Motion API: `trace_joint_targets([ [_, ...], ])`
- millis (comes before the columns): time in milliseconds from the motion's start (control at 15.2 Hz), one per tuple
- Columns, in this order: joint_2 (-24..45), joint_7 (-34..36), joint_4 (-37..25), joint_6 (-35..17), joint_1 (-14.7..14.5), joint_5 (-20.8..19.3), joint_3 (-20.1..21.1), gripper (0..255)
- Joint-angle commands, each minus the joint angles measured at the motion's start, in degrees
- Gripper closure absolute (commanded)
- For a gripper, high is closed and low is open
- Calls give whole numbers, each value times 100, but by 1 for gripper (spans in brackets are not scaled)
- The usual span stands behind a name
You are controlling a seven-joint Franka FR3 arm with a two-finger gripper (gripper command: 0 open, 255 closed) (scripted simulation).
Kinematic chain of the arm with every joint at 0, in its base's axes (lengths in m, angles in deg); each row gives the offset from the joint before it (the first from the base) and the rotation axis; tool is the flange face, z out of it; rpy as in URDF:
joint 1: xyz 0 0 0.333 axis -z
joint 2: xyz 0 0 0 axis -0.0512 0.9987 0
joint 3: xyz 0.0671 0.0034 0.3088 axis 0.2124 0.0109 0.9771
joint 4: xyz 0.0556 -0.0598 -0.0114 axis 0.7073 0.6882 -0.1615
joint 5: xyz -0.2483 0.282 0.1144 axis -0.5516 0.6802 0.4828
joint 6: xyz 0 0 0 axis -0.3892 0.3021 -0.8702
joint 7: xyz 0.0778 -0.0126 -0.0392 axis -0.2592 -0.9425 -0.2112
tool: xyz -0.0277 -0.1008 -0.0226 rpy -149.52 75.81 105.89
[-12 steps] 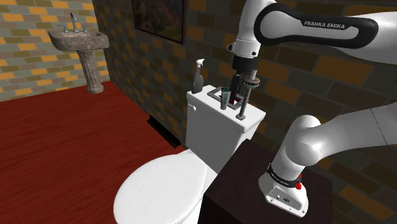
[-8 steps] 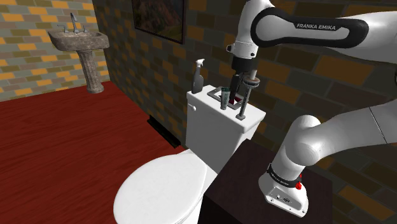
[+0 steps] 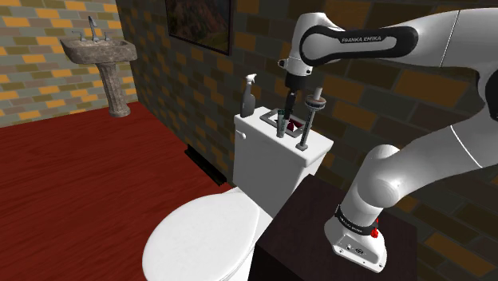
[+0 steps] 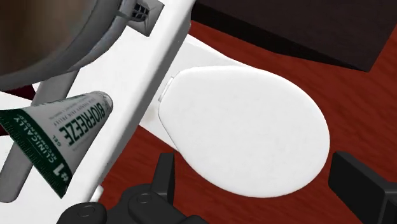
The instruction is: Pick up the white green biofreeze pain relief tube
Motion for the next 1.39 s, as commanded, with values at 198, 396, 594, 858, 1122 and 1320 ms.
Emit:
trace_joint_targets([
  [198, 751, -893, -333, -601, 40, -271, -501, 0],
  [396, 1282, -1403, -650, -930, 26, -317, -769, 0],
  [594, 1848, -1926, -1036, -1223, 2, -276, -1016, 0],
  [858, 2014, -2035, -934, -1510, 5, -253, -1077, 0],
  [1122, 2105, -2046, -705, -1827, 8, -243, -1104, 0],
  [1320, 2114, -2051, -668, -1874, 11, -243, -1110, 255],
])
